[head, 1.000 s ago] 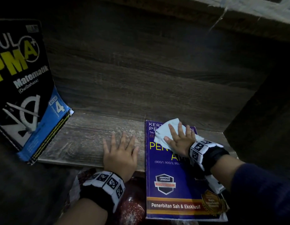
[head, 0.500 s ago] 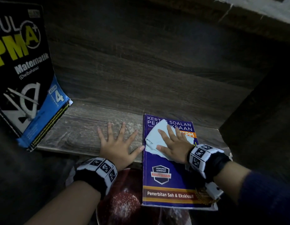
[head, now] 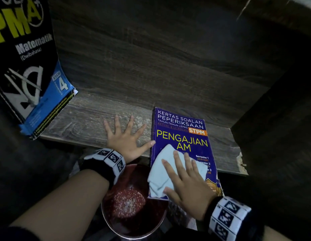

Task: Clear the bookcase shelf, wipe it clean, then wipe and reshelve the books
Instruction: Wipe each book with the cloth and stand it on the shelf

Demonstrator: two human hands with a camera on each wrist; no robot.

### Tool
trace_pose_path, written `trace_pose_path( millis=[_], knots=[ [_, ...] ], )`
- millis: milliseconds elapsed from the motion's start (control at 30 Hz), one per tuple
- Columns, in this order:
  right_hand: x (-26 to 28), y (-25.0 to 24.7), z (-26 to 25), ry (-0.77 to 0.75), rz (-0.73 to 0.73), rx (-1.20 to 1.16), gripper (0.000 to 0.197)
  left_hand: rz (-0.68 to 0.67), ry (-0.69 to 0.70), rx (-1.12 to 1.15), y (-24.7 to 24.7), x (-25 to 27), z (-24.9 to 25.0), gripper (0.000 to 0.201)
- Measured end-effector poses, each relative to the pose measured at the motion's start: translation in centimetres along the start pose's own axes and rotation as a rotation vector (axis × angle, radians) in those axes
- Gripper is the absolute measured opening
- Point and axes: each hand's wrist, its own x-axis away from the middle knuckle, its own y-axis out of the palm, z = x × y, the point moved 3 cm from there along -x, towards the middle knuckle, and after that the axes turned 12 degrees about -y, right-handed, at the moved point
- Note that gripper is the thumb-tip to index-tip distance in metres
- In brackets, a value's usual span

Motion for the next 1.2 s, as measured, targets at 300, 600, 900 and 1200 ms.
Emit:
trace_pose_path(
  millis=[300, 600, 900, 1200],
  knots=[
    [2.7, 0.4, 8.5, 0.046, -0.175, -0.072, 0.088, -0.025, 0.013, -0.018, -0.1, -0.1, -0.2, 0.087],
    [-8.1, -2.4, 15.0, 0.246, -0.224, -0.157, 0.068, 0.060, 0.040, 0.004, 0.1, 0.1, -0.2, 0.081],
    [-13.7, -5.8, 9.8, 0.187, -0.162, -0.246, 0.069, 0.135, 0.046, 0.017, 0.5, 0.2, -0.2, 0.078],
    [-7.3, -2.7, 3.8, -0.033, -0.074, -0.355, 0.070, 0.151, 0.034, 0.104, 0.2, 0.2, 0.0, 0.074]
  ],
)
